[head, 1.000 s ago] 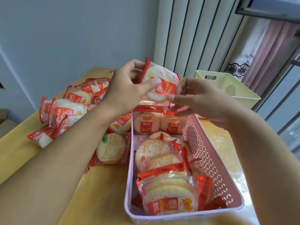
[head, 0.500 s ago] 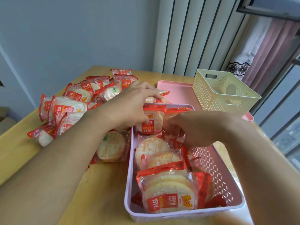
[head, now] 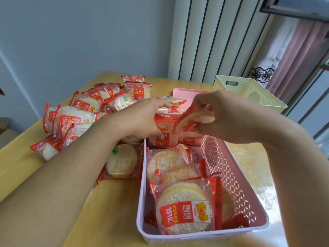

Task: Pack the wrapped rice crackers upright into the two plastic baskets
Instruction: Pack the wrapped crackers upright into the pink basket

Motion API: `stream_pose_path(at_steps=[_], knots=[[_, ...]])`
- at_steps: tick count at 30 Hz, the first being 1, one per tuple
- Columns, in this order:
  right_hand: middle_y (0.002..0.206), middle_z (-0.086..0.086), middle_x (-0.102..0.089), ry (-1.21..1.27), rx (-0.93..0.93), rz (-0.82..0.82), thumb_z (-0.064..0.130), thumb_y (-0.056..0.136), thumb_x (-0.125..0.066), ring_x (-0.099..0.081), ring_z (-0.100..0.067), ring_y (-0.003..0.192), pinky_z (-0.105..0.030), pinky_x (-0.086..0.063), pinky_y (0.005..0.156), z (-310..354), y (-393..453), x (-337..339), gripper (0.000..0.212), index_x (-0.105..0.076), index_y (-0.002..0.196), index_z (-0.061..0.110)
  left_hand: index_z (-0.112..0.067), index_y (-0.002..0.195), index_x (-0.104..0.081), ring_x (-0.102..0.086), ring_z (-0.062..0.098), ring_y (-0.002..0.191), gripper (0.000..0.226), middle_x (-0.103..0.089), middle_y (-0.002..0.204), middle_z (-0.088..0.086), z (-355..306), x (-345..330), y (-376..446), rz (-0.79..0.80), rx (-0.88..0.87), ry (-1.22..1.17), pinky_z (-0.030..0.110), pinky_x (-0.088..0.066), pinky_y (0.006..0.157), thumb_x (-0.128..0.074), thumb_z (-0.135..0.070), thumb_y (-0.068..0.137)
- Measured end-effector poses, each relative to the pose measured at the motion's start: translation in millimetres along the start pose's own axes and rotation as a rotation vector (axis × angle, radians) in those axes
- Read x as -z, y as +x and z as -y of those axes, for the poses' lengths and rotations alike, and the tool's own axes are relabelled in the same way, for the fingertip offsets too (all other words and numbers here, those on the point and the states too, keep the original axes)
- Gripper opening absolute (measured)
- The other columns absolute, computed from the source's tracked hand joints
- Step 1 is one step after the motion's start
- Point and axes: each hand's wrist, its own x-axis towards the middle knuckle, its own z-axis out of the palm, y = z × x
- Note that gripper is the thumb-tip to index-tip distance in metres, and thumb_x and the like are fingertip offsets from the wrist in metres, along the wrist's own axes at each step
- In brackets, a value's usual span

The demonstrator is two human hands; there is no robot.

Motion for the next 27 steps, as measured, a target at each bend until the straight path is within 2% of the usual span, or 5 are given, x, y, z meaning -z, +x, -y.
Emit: stream_pose_path(at_steps=[4, 9, 12, 19, 27], knots=[[0.095, 0.009, -0.069, 0.011, -0.019, 0.002, 0.005, 0.08, -0.063, -0.062, -0.004, 0.084, -0.027, -0.053, 0.064, -3.0, 1.5, -0.4, 0.035, -0.068, 0.101, 0.031, -0.043, 0.148, -0.04, -0.054, 0.002, 0.088, 0.093, -0.045, 0.151, -0.01, -0.4, 16.5, -7.4, -0.006, -0.032, -0.008, 0.022, -0.043, 0.074, -0.09, -0.027, 0.072], [0.1, 0.019, -0.067, 0.077, -0.003, -0.002, 0.026, 0.076, -0.069, -0.053, 0.012, 0.075, -0.01, -0.039, 0.055, 1.1, 4.8, -7.5, 0.03, -0.056, 0.103, 0.033, -0.049, 0.128, -0.054, -0.048, 0.004, 0.124, 0.072, -0.05, 0.14, -0.021, -2.9, 35.4, -19.4, 0.013, -0.105, -0.001, 0.032, -0.042, 0.097, -0.09, -0.044, 0.066], [0.087, 0.017, -0.063, 0.064, 0.033, -0.11, 0.014, 0.071, -0.08, -0.055, 0.007, 0.073, -0.013, -0.043, 0.06, 4.9, 7.8, -13.9, 0.034, -0.057, 0.093, 0.027, -0.048, 0.104, -0.063, -0.052, -0.009, 0.104, 0.045, -0.056, 0.119, -0.028, -7.5, 28.6, -17.1, 0.029, -0.127, -0.029, 0.028, -0.043, 0.088, -0.082, -0.064, 0.066], [0.08, 0.008, -0.068, 0.194, 0.01, -0.209, 0.02, 0.069, -0.091, -0.067, -0.013, 0.078, -0.033, -0.056, 0.072, 7.1, 14.6, -21.4, 0.031, -0.063, 0.082, 0.021, -0.032, 0.077, -0.064, -0.032, 0.013, 0.139, 0.025, -0.051, 0.142, -0.009, -3.5, 11.3, -6.7, 0.021, -0.113, 0.164, 0.036, -0.032, 0.113, -0.083, -0.048, 0.074], [0.075, 0.015, -0.07, 0.042, -0.112, 0.089, 0.032, 0.076, -0.086, -0.065, -0.009, 0.074, -0.027, -0.051, 0.068, -0.6, 12.7, -25.3, 0.02, -0.066, 0.077, 0.033, -0.03, 0.072, -0.07, -0.04, 0.013, 0.134, 0.027, -0.051, 0.142, -0.011, -11.2, 16.8, -13.9, -0.011, -0.061, 0.247, 0.043, -0.042, 0.107, -0.087, -0.051, 0.067]])
